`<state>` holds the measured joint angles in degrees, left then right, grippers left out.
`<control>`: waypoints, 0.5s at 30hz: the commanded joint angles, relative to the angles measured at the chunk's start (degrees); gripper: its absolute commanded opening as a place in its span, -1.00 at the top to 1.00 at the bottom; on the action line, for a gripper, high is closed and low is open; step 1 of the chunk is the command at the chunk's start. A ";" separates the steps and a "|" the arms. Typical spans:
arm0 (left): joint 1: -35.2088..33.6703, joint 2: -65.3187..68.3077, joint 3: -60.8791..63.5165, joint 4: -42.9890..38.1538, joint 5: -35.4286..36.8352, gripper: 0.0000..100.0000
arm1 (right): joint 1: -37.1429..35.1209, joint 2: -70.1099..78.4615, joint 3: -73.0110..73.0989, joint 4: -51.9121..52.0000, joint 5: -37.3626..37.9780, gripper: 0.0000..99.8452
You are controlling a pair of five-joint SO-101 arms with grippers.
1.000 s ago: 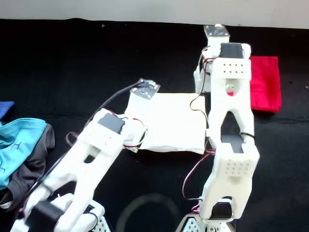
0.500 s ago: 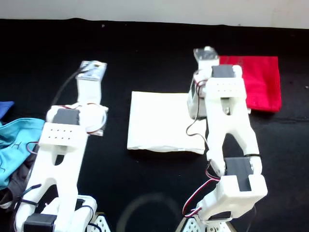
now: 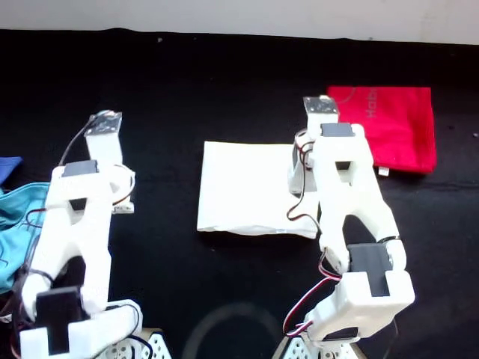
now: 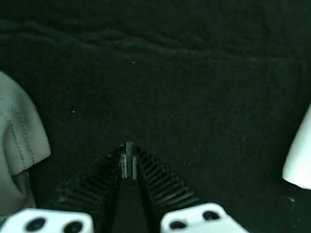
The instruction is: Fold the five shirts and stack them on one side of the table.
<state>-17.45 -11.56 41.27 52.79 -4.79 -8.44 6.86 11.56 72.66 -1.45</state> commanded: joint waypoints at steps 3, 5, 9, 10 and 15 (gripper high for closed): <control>-3.47 2.42 -0.31 -2.99 -0.18 0.98 | -2.86 -2.15 0.13 -3.12 -0.53 0.24; -3.47 2.77 -0.13 -2.99 -0.18 0.98 | -4.35 0.13 -0.31 -3.12 -0.53 0.24; -3.47 2.68 1.10 -3.96 -0.18 0.98 | -4.97 7.34 -0.40 -5.76 -0.62 0.24; -3.47 2.68 2.33 -5.27 -0.18 0.98 | -4.88 9.10 -0.40 -6.81 -0.62 0.24; -3.21 2.15 9.01 -13.63 -0.18 0.98 | -4.00 15.52 -0.92 -8.57 -0.62 0.24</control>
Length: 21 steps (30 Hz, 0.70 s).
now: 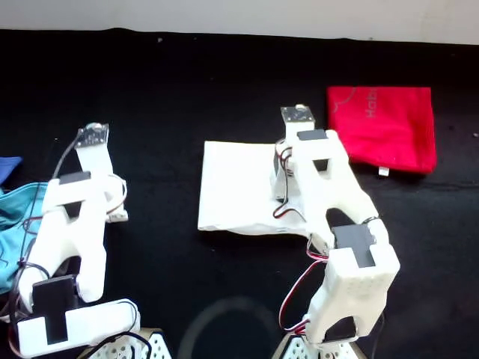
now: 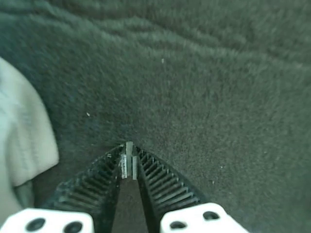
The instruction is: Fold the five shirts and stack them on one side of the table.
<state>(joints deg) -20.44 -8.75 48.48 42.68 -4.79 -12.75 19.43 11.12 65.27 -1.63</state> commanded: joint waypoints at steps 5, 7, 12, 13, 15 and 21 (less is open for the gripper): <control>-0.13 -0.48 2.07 -3.78 -0.18 0.98 | 0.04 6.20 -0.92 -1.19 -0.35 0.47; -0.13 -0.31 1.98 -3.96 -0.18 0.98 | 0.04 6.20 -0.92 -1.27 -0.35 0.84; -0.13 -0.22 2.07 -4.57 -0.09 0.98 | 1.01 6.20 -1.01 -1.27 -0.35 0.99; -0.13 -0.22 2.07 -4.57 -0.09 0.98 | 1.63 6.02 -1.10 -1.27 -0.35 0.99; -0.04 -0.22 2.07 -4.66 -0.09 0.98 | 3.12 5.14 -2.42 -1.01 0.00 0.99; -0.04 -0.13 2.15 -5.36 -0.09 0.98 | 8.48 -1.36 -12.53 5.67 3.78 0.99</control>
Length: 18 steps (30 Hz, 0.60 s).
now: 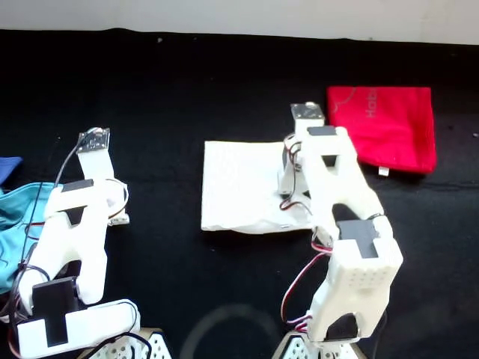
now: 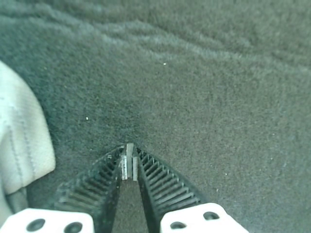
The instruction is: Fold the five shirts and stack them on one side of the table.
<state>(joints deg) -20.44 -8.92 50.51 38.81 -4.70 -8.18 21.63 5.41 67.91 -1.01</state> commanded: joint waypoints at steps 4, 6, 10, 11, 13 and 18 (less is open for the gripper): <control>0.31 0.04 0.13 -1.49 -0.18 0.98 | 7.25 -4.53 -21.23 10.51 10.99 0.99; 0.48 0.04 0.22 -1.49 -0.18 0.98 | 9.45 -3.56 -28.88 12.35 12.40 0.99; 0.48 0.04 0.22 -1.49 -0.18 0.98 | 13.05 0.04 -43.38 12.97 14.42 0.99; 0.48 0.04 0.22 -1.49 -0.18 0.98 | 13.67 1.19 -46.81 13.05 14.86 0.99; 0.48 0.04 0.22 -1.49 -0.18 0.98 | 15.08 3.47 -52.62 13.23 15.12 0.99; 0.48 0.04 0.22 -1.49 -0.18 0.98 | 19.03 10.42 -61.32 14.99 16.00 0.99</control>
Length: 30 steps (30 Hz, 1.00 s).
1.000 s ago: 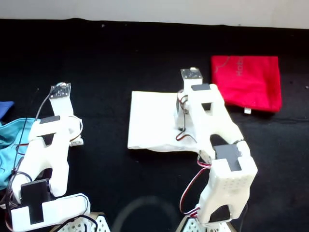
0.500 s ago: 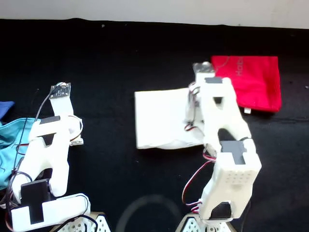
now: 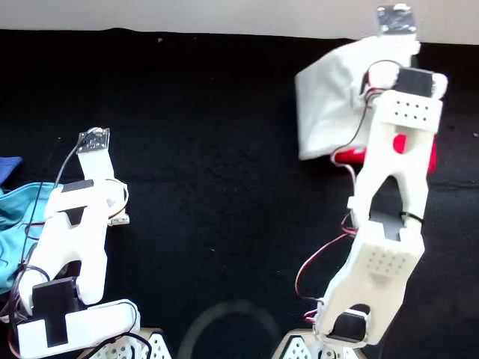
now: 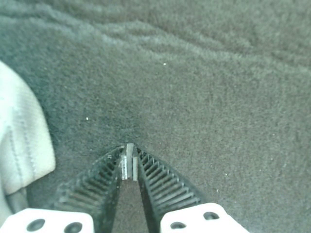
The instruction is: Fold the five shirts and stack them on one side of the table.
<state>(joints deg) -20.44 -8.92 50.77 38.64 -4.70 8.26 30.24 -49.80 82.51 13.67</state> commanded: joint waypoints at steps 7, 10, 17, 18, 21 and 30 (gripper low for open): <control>0.57 0.04 -0.04 -1.32 -0.18 0.98 | 9.27 12.70 -12.88 -0.04 15.12 0.99; 0.57 0.04 -0.04 -1.32 -0.18 0.98 | 11.74 16.75 -17.27 -0.57 19.87 0.99; 0.57 0.04 -0.04 -1.32 -0.18 0.98 | 15.96 22.73 -22.29 -9.19 21.01 0.99; 0.57 0.04 -0.04 -1.32 -0.18 0.98 | 16.22 23.25 -22.29 -10.24 21.01 0.99; 0.57 0.04 -0.04 -1.32 -0.18 0.98 | 16.13 24.66 -22.29 -11.82 21.01 0.99; 0.57 0.04 -0.04 -1.32 -0.18 0.98 | 15.60 25.71 -22.64 -11.65 20.75 0.62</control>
<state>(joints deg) -20.44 -8.92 50.77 38.64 -4.70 23.74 57.05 -68.88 71.78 33.89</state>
